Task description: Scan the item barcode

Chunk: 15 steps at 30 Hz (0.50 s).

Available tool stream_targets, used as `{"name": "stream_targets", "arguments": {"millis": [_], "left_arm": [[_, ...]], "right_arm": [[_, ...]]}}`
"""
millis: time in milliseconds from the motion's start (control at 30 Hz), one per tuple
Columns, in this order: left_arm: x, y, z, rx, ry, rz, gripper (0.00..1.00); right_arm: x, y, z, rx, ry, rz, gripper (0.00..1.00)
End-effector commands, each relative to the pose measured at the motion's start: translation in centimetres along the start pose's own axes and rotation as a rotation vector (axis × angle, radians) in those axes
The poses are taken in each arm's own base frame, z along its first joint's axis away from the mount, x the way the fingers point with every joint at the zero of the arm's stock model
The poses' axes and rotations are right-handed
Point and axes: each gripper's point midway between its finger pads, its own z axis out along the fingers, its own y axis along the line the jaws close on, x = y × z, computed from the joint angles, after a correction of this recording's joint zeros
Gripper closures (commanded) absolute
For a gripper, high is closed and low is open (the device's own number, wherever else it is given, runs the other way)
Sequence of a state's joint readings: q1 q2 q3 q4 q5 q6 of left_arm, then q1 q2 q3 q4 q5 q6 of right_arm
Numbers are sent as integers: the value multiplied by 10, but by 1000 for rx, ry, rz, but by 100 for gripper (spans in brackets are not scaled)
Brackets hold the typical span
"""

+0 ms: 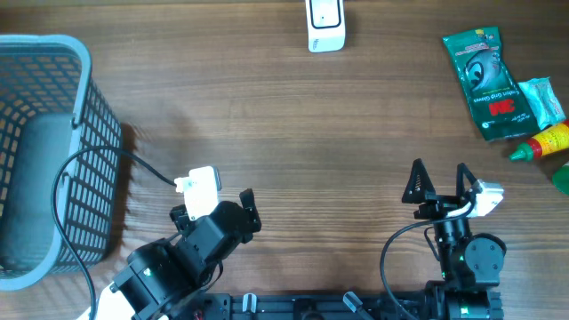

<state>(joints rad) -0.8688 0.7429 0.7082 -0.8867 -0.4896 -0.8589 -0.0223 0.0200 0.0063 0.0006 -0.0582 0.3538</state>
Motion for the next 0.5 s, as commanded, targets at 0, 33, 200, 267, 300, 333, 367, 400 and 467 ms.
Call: {"name": "stream_targets", "arguments": {"millis": [0,33,200,267,300,333,367,400,467], "left_arm": [[-5,0,-2,-4,-21,-16,0],[-5,0,-2,-4,-21,-16,0],[-16,11,-3,-20,-52,-83,0],[-38,7,-7,61,-124,-201,0],[-47,7,-10,95,-156,-221,0],[-54,6,-13,139,-185,-203,0],[-64,3,-19,193,-232,-163,0],[-71,0,-24,236,-272,-122,0],[-88,-9,-42,350,-402,1,0]], "right_arm": [[-4,-2,-1,13,-21,-11,0],[-4,-2,-1,13,-21,-11,0],[-4,-2,-1,13,-21,-11,0],[-4,-2,-1,13,-21,-11,0],[-4,-2,-1,14,-22,-11,0],[-4,-2,-1,13,-21,-11,0],[-4,-2,-1,13,-21,-11,0],[-4,-2,-1,13,-21,-11,0],[-4,-2,-1,13,-21,-11,0]]}}
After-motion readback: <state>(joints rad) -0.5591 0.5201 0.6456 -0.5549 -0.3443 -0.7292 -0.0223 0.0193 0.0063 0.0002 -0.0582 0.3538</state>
